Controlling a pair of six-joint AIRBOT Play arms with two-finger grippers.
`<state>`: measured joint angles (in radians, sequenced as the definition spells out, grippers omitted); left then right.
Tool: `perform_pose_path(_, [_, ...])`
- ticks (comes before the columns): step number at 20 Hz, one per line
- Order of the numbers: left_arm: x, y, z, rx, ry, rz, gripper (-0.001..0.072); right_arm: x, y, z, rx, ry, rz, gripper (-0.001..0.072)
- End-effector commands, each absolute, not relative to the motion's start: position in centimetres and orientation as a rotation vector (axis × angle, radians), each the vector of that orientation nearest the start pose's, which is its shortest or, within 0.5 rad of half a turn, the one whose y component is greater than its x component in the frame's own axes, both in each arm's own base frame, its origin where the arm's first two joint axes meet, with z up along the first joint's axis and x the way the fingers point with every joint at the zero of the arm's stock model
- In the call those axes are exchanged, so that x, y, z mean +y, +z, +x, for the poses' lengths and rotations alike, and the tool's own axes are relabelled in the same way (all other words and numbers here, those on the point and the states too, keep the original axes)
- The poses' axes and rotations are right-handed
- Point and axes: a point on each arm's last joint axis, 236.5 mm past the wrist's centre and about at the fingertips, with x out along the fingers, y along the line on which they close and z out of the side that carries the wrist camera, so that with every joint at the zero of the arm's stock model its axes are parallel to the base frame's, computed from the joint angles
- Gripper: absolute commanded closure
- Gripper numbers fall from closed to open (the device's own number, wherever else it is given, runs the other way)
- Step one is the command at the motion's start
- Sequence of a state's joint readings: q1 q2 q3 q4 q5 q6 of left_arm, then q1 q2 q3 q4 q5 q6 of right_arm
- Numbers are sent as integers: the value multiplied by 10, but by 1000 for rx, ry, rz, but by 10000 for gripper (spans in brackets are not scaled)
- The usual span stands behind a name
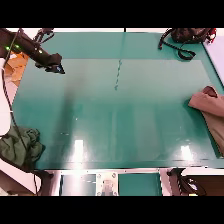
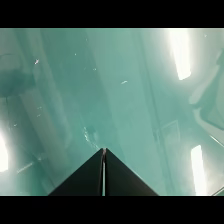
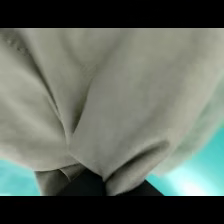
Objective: Fold the shirts.
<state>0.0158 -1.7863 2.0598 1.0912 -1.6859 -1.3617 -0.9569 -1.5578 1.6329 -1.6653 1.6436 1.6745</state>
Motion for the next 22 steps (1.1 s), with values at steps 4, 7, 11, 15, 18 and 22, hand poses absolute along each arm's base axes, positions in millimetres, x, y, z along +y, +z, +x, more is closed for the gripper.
perform_pose_path(4, [-103, 94, 463, 1323, -570, -135, 681, -312, -28, 149, 1684, -1000, 745, 194])
perform_pose_path(7, [-111, 99, 465, 1304, -598, -158, 682, -320, -11, 164, 1626, -1022, 741, 199])
perform_pose_path(11, [-123, 111, 467, 1262, -641, -196, 683, -308, 39, 256, 1439, -889, 645, 517])
perform_pose_path(15, [-122, 136, 467, 1196, -607, -201, 683, -224, 69, 365, 1300, -575, 601, 698])
perform_pose_path(18, [-126, 145, 457, 1190, -585, -173, 684, -131, 67, 403, 1335, -341, 556, 699])
perform_pose_path(22, [-146, 111, 409, 1309, -564, -66, 684, -20, 47, 389, 1381, -124, 371, 699])
